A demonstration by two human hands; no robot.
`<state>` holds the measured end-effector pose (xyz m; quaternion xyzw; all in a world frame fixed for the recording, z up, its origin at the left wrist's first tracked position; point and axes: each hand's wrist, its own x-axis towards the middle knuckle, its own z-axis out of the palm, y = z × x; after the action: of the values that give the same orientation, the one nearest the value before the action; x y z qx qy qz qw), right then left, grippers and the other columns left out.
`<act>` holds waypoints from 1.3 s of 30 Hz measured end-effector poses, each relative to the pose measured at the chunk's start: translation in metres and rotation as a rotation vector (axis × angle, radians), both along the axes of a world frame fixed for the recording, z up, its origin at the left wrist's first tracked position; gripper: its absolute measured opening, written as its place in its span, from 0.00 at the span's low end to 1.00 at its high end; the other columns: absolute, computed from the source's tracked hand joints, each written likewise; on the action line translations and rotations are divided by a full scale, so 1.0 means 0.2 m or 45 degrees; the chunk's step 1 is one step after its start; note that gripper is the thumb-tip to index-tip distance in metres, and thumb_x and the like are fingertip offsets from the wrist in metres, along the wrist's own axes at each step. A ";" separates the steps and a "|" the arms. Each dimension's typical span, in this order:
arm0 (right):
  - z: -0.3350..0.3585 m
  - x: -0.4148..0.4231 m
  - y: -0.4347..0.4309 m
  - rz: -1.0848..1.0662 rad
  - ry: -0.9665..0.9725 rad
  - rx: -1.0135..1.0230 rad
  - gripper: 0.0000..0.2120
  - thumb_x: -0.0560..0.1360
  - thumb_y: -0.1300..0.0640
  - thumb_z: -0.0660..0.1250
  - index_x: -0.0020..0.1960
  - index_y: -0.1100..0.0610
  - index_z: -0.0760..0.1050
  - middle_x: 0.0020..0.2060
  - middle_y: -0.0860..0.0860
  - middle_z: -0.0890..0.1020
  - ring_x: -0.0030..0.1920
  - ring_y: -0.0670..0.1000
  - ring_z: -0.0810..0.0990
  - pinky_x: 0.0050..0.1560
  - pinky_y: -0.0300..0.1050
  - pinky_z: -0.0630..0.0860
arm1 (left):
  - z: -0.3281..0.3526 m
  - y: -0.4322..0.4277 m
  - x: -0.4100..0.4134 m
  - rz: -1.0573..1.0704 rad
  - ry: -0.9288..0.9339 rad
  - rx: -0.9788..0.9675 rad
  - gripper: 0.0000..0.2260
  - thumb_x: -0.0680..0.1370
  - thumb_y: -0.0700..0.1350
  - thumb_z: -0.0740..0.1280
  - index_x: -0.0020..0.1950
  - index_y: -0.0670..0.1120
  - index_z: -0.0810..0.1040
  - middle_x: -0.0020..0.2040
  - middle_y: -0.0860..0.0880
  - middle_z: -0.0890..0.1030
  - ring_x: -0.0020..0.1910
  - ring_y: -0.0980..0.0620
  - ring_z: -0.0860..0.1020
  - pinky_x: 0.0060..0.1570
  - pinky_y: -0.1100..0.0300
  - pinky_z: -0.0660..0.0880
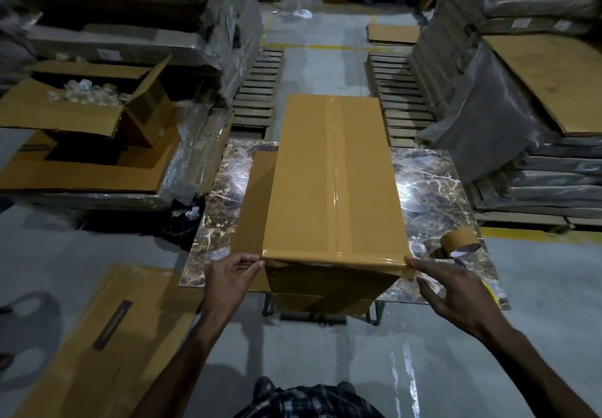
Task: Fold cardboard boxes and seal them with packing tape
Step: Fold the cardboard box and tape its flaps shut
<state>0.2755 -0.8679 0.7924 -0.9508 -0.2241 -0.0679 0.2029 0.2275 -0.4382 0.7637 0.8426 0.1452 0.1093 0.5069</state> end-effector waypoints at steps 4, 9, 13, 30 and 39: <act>-0.01 0.02 -0.03 0.020 0.048 -0.052 0.28 0.74 0.55 0.75 0.72 0.42 0.75 0.59 0.48 0.86 0.55 0.54 0.85 0.49 0.51 0.84 | 0.01 0.01 0.01 -0.038 -0.043 0.095 0.13 0.74 0.41 0.79 0.44 0.60 0.83 0.42 0.66 0.85 0.42 0.63 0.84 0.45 0.61 0.83; 0.02 0.02 -0.01 0.024 -0.043 -0.050 0.24 0.75 0.37 0.67 0.68 0.43 0.80 0.58 0.46 0.86 0.56 0.49 0.85 0.50 0.47 0.82 | 0.00 0.01 0.00 -0.079 -0.121 0.184 0.16 0.75 0.36 0.77 0.54 0.56 0.83 0.49 0.62 0.85 0.49 0.63 0.84 0.54 0.52 0.83; 0.00 0.07 0.08 -0.025 -0.303 -0.085 0.25 0.73 0.32 0.71 0.51 0.53 0.87 0.46 0.49 0.88 0.45 0.51 0.84 0.43 0.49 0.80 | 0.04 -0.03 0.02 -0.372 -0.476 0.547 0.19 0.77 0.44 0.75 0.67 0.47 0.82 0.67 0.53 0.80 0.66 0.60 0.77 0.70 0.65 0.71; -0.08 0.28 -0.02 0.466 -0.346 -0.125 0.13 0.82 0.48 0.67 0.49 0.58 0.81 0.43 0.51 0.81 0.43 0.52 0.77 0.38 0.48 0.76 | 0.02 0.19 0.25 -0.898 -0.745 0.815 0.12 0.79 0.46 0.73 0.58 0.40 0.87 0.62 0.46 0.85 0.62 0.51 0.83 0.60 0.49 0.82; -0.13 0.30 -0.03 0.516 -0.472 -0.145 0.15 0.83 0.49 0.67 0.52 0.61 0.83 0.46 0.54 0.83 0.44 0.54 0.80 0.39 0.50 0.79 | -0.03 0.20 0.24 -0.767 -0.621 0.741 0.18 0.77 0.52 0.74 0.61 0.42 0.85 0.67 0.47 0.82 0.64 0.50 0.82 0.60 0.46 0.80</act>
<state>0.3358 -0.8746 0.7669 -0.8678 -0.4463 -0.1862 0.1141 0.2749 -0.3979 0.7573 0.9038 -0.2649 0.1881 0.2785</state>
